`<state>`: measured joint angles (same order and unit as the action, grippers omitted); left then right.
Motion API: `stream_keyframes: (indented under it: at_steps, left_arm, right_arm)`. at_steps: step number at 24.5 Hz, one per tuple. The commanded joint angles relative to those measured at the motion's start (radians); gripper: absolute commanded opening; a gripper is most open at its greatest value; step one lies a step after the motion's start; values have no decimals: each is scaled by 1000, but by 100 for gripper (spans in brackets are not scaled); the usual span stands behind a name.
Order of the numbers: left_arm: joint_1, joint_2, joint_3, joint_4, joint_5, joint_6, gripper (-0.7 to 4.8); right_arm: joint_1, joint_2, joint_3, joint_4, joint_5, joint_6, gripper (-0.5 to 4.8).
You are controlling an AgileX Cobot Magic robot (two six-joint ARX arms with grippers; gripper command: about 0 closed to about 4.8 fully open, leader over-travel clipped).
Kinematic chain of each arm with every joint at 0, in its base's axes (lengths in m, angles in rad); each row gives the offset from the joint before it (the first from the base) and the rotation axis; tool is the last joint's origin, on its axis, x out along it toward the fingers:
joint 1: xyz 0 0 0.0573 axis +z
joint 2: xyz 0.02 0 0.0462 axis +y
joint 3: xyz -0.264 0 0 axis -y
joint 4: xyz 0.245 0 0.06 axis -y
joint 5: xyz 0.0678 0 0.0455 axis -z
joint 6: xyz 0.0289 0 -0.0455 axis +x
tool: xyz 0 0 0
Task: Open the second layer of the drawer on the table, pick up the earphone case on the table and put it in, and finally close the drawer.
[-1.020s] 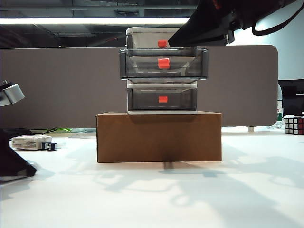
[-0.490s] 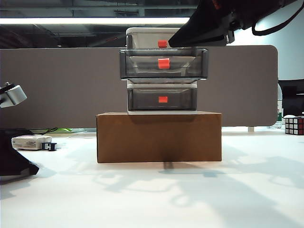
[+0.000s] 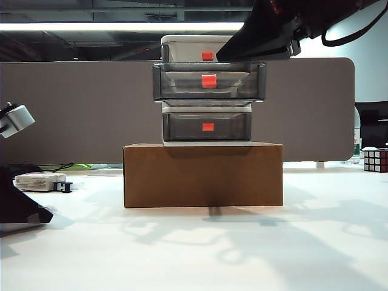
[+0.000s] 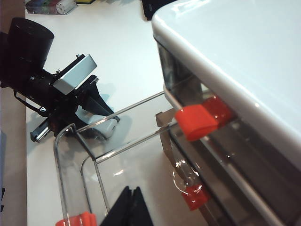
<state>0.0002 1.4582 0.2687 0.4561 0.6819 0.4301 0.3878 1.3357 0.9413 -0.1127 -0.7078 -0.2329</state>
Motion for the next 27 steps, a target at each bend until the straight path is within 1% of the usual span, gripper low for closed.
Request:
stream_keyframes:
  at_steps: [1, 3, 6, 9, 10, 12, 14, 15, 17, 18, 20, 23, 25, 27]
  left_arm:
    - [0, 8, -14, -100, 12, -11, 56]
    - [0, -16, -14, -58, 59, -16, 48]
    - [0, -107, -1, -51, 59, -23, 48]
    - [-4, -276, 35, -61, 68, -90, 48]
    - [-25, -348, 58, -66, 66, -104, 48]
    - [-72, -422, 102, -67, 60, -109, 49]
    - [-166, -466, 197, -95, 47, -116, 49]
    - [-234, -462, 274, -145, 8, -109, 48]
    - [-330, -431, 374, -187, -62, -72, 49]
    - [-396, -387, 434, -186, -63, -55, 49]
    - [-448, -335, 483, -186, -84, -56, 49]
    - [-543, -191, 568, -186, -88, -17, 49]
    - [-578, -113, 607, -185, -100, -18, 49]
    - [-603, -58, 628, -177, -143, -18, 51]
  right_arm:
    - [0, -3, 2, 8, -1, -3, -5]
    - [0, -3, 2, 8, -1, -3, -5]
    - [0, -3, 2, 7, -1, -3, -5]
    - [0, -4, 2, 6, -1, -3, -5]
    - [0, -4, 2, 5, -1, -3, -5]
    - [0, -4, 2, 5, -1, -3, -5]
    - [0, -4, 2, 6, -1, -3, -5]
    - [0, -4, 3, 7, -1, -3, -5]
    - [0, -9, 4, 5, -1, -3, -5]
    - [0, -20, 4, 3, 3, -3, -5]
    - [0, -37, 4, 3, 15, -3, -5]
    - [-11, -95, 4, -3, 36, -3, -5]
    - [-27, -137, 4, -10, 38, -3, -5]
    - [-52, -172, 4, -21, 43, -3, -5]
